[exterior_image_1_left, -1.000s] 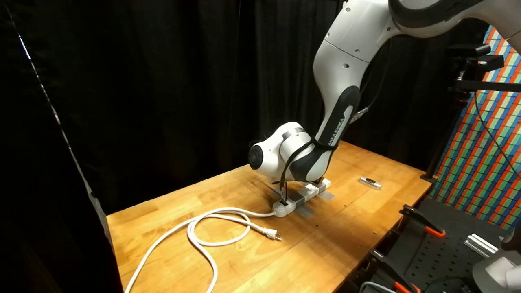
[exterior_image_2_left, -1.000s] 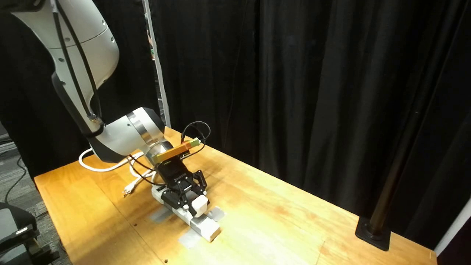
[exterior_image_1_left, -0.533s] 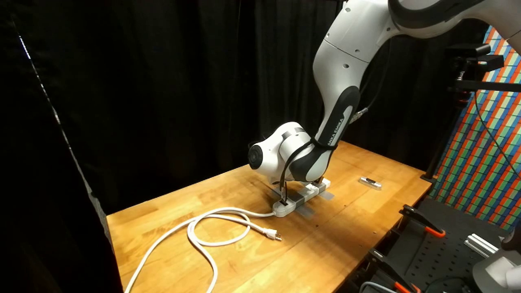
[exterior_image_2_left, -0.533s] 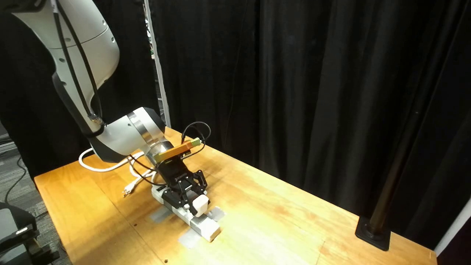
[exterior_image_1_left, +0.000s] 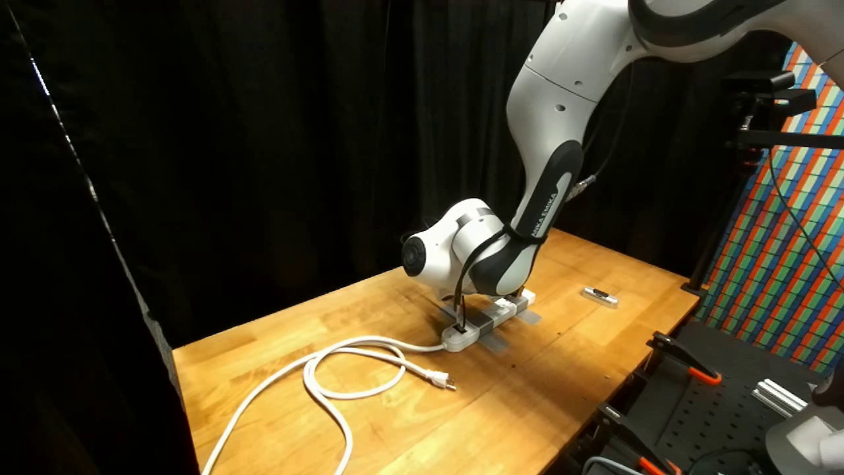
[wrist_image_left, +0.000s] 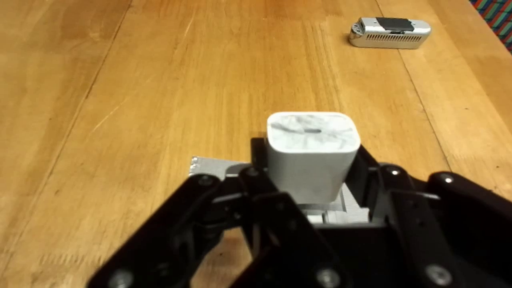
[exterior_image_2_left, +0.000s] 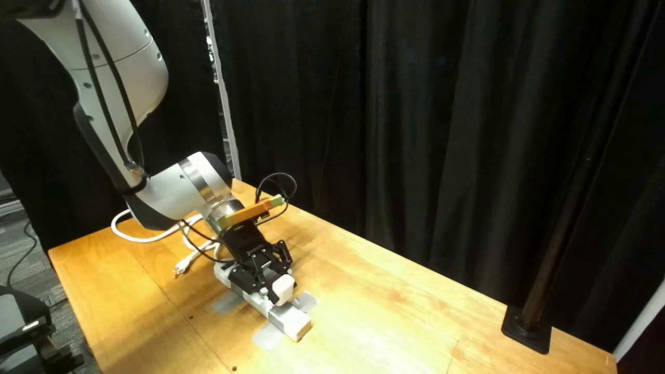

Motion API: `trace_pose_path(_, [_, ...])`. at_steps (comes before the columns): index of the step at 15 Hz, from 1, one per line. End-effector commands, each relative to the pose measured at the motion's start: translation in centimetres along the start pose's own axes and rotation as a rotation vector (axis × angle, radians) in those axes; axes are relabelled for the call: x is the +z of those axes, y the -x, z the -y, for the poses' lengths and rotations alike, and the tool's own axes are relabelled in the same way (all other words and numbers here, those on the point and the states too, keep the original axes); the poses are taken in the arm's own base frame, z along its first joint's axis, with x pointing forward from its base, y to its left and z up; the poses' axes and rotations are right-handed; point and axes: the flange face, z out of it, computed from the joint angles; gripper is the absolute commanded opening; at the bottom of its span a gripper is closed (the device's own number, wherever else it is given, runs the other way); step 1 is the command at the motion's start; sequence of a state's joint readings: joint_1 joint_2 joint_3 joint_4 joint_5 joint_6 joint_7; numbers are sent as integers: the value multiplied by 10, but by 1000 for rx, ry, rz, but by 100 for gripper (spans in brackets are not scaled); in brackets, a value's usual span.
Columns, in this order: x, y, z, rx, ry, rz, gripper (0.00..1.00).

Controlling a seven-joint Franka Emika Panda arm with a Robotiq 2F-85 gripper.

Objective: Plug the charger head into the extension cord

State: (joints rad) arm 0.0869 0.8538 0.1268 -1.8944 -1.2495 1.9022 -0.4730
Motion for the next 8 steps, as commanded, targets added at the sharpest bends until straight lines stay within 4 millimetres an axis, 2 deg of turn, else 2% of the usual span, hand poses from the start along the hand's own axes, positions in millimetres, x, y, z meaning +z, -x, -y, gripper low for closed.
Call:
trace_pose_path(1, [-1,-18,8,-31,22,-6,23])
trace_pose_path(8, [-3,-33,20,-29,41,22,23])
